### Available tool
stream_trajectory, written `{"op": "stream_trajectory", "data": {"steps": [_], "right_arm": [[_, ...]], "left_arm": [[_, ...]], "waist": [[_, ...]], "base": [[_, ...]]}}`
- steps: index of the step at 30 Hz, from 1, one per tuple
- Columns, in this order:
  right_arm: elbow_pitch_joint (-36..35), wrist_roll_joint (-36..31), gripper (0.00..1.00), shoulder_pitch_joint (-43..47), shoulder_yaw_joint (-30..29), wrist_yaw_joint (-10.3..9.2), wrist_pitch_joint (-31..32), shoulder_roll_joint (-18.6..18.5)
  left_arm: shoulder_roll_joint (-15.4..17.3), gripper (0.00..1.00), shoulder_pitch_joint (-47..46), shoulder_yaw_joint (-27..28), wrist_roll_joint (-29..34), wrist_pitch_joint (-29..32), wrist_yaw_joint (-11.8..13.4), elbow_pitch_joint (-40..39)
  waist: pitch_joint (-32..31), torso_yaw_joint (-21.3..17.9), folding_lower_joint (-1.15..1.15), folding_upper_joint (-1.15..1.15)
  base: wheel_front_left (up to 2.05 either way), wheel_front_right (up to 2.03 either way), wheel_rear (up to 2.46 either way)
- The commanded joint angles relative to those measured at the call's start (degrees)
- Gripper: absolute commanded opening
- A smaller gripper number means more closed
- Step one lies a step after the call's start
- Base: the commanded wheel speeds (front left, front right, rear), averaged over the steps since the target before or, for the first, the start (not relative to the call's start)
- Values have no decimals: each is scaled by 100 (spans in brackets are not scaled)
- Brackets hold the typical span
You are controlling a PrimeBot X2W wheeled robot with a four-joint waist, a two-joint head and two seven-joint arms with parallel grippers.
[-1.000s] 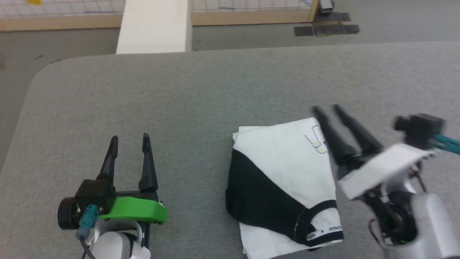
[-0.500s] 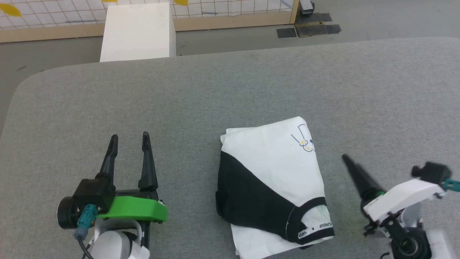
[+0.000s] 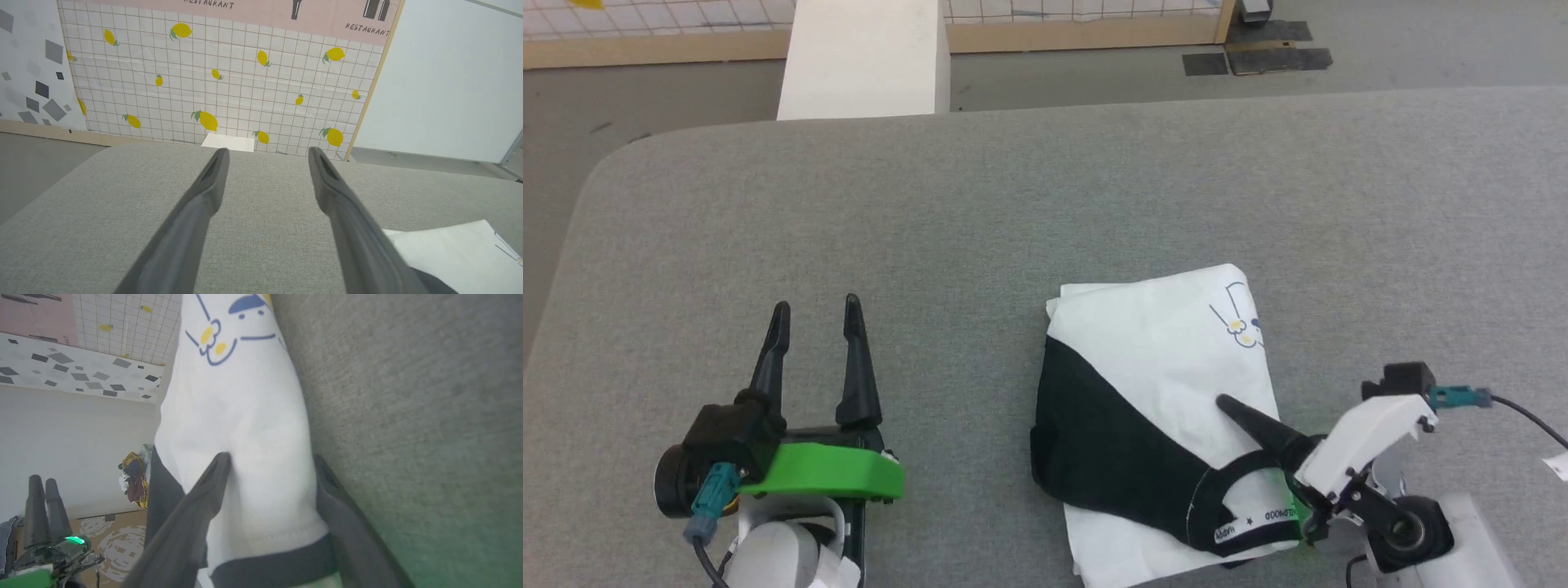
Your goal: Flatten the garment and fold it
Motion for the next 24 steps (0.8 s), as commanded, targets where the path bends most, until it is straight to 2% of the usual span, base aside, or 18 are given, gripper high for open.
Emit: {"op": "stream_trajectory", "data": {"steps": [1, 2, 3, 4, 5, 10, 16, 24], "right_arm": [[128, 53, 100, -90, 94, -9, 102, 21], [174, 95, 84, -125, 134, -9, 149, 21], [204, 107, 45, -164, 184, -9, 180, 21], [224, 52, 18, -193, 229, -9, 199, 21], [223, -24, 0, -211, 261, -9, 207, 21], [0, -849, 0, -280, 258, -9, 135, -75], [-613, -2183, 0, -461, 263, -9, 69, -590], [-986, -3350, 0, -821, 447, -9, 313, -1303]], "left_arm": [[-12, 100, -51, -6, -30, -21, 19, -20], [-12, 100, -46, -6, -28, -21, 20, -19], [-12, 100, -38, -7, -26, -21, 24, -18], [-12, 100, -29, -9, -24, -21, 29, -17], [-12, 100, -23, -6, -22, -21, 33, -16], [-12, 100, 31, 52, -29, -21, 58, -32], [-12, 100, 91, 77, 41, -21, 54, -103], [-12, 100, -72, -10, 178, -21, -23, -110]], "waist": [[7, 34, 0, 0], [7, 44, 0, 0], [5, 53, 0, 0], [2, 56, 0, 0], [-1, 53, 0, 0], [-32, -68, 0, 0], [-18, -485, 0, 0], [220, -1204, 0, 0]], "base": [[0, 0, 0], [0, 0, 0], [0, 0, 0], [0, 0, 0], [0, 0, 0], [0, 0, 0], [0, 0, 0], [0, 0, 0]]}}
